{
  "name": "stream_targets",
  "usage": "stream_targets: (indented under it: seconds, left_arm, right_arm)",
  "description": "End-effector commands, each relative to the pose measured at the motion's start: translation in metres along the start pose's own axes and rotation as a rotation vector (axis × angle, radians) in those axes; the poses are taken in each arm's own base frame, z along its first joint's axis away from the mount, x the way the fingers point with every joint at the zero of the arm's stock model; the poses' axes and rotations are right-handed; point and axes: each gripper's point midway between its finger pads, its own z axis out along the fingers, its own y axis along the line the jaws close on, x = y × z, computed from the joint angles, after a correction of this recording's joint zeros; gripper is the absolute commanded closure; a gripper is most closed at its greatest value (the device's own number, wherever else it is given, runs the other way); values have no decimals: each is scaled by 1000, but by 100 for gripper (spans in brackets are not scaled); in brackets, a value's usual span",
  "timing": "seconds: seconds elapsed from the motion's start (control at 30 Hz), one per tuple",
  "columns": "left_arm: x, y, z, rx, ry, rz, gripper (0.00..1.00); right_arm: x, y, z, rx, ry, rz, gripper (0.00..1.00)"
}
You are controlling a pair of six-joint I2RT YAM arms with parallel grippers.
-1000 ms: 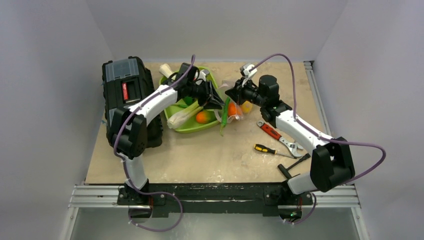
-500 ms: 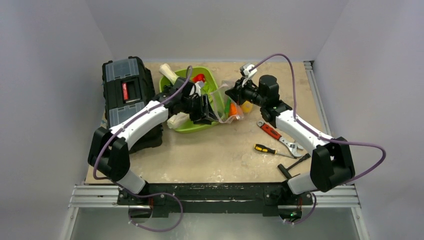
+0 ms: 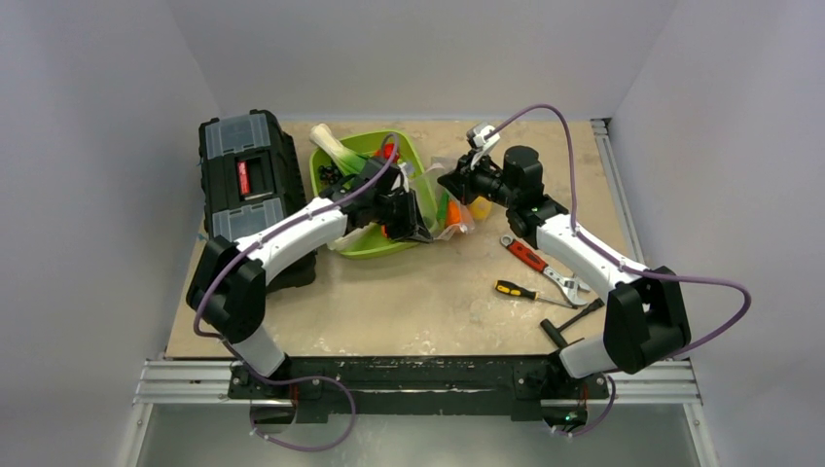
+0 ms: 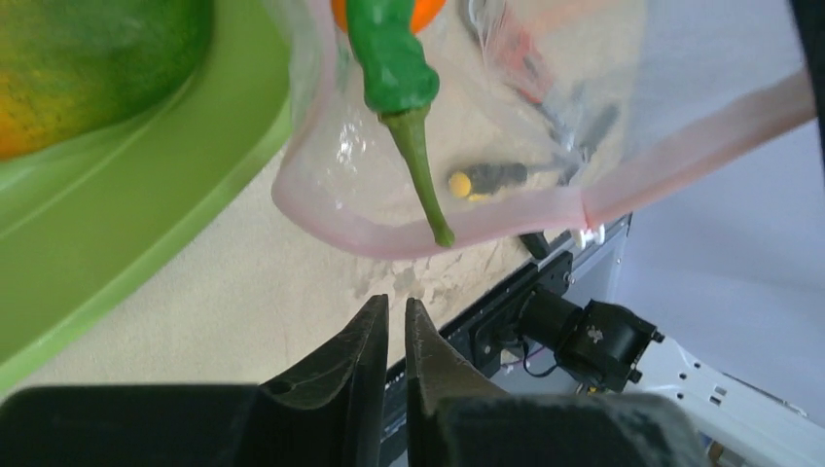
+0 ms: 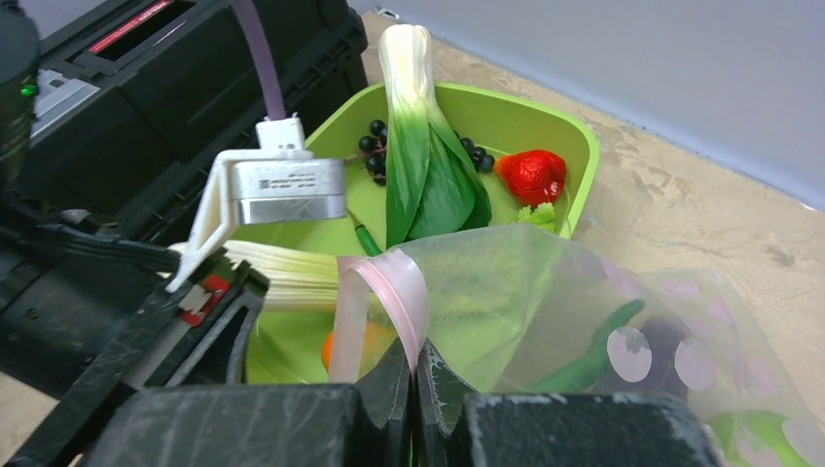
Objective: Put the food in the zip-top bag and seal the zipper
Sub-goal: Place the fake vegetable in the zipper food storage bag.
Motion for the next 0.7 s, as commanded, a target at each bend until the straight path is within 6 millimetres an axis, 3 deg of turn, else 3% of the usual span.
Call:
stream_targets:
  seconds: [0.0, 0.17, 0.4, 0.5, 0.67]
  left_arm:
    - [-42, -28, 2, 59, -133, 34, 91]
    - [-60, -38, 21, 63, -129, 28, 92]
    - [-71, -53, 40, 96, -102, 56, 87]
    - [-66, -49, 24, 82, -131, 108, 73]
    - [-59, -32, -29, 8, -202, 201, 58]
  right_arm:
    - [-26, 18, -3, -63, -62, -26, 100]
    - [-30, 23, -3, -83, -72, -21, 100]
    - [-32, -1, -4, 62, -66, 4, 100]
    - [-31, -12, -5, 126, -58, 16, 100]
    - [-29, -24, -6, 196, -52, 41, 100]
